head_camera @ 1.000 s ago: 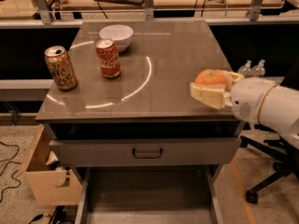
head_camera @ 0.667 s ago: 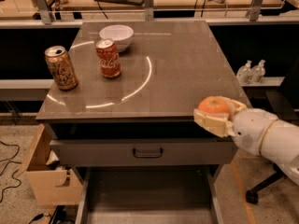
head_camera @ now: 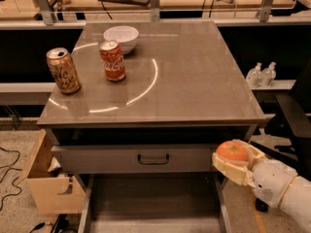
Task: Place orange into middle drawer
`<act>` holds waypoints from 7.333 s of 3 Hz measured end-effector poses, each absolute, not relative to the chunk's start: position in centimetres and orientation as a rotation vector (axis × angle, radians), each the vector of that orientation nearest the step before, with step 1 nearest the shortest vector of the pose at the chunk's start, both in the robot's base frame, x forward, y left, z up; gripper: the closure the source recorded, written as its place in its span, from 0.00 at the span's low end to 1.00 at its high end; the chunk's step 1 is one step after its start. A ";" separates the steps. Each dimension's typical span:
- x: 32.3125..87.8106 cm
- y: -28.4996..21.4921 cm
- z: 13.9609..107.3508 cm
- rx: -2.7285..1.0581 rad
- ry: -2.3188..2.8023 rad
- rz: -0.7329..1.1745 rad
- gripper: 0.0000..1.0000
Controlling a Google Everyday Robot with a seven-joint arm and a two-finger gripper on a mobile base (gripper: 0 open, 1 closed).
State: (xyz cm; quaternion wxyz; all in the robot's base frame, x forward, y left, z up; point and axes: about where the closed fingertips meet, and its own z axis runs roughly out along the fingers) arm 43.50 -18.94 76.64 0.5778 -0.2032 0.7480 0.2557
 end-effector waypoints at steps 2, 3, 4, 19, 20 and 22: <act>43.9 -18.2 76.6 -0.508 1.740 0.615 1.00; 44.2 -17.9 74.1 -0.639 1.718 0.646 1.00; 42.5 -17.9 70.2 -0.831 1.724 0.702 1.00; 45.6 6.2 37.2 -1.280 1.611 1.044 0.82; 45.5 6.4 37.2 -1.281 1.609 1.048 0.61; 45.3 6.7 37.2 -1.284 1.605 1.055 0.14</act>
Offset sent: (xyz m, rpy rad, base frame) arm 0.0079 0.0129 -0.0011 -0.0069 -0.0154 0.0654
